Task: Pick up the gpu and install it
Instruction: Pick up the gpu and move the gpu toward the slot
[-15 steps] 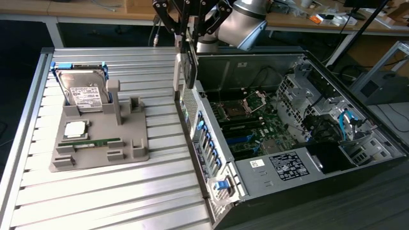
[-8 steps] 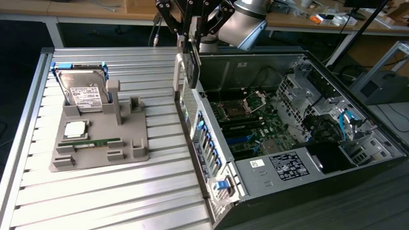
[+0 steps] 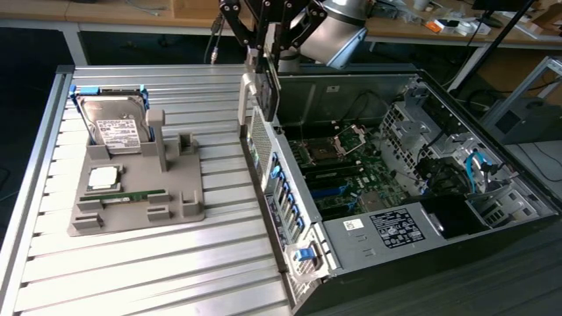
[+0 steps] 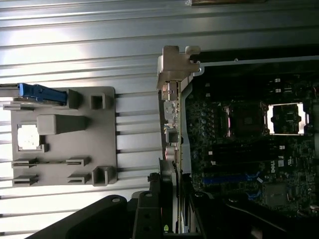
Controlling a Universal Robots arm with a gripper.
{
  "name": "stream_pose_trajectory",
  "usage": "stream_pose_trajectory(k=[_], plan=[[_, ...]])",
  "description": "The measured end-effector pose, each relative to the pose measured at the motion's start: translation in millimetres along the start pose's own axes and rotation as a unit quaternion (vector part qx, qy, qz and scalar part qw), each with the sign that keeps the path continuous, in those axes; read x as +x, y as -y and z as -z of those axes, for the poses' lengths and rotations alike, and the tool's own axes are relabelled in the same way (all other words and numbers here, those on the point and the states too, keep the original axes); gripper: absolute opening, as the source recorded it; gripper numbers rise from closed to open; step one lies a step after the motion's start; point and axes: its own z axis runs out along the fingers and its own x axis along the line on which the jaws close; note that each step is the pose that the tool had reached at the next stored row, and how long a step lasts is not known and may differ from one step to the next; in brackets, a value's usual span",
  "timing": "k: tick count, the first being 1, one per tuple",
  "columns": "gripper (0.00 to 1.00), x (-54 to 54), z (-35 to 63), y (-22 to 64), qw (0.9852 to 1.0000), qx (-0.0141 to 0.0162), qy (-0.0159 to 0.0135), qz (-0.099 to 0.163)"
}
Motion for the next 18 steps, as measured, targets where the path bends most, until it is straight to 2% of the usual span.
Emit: stream_pose_trajectory(k=[18], plan=[[0.27, -17.4, -0.9, -0.9, 1.0000, 0.0001, -0.0001, 0.000]])
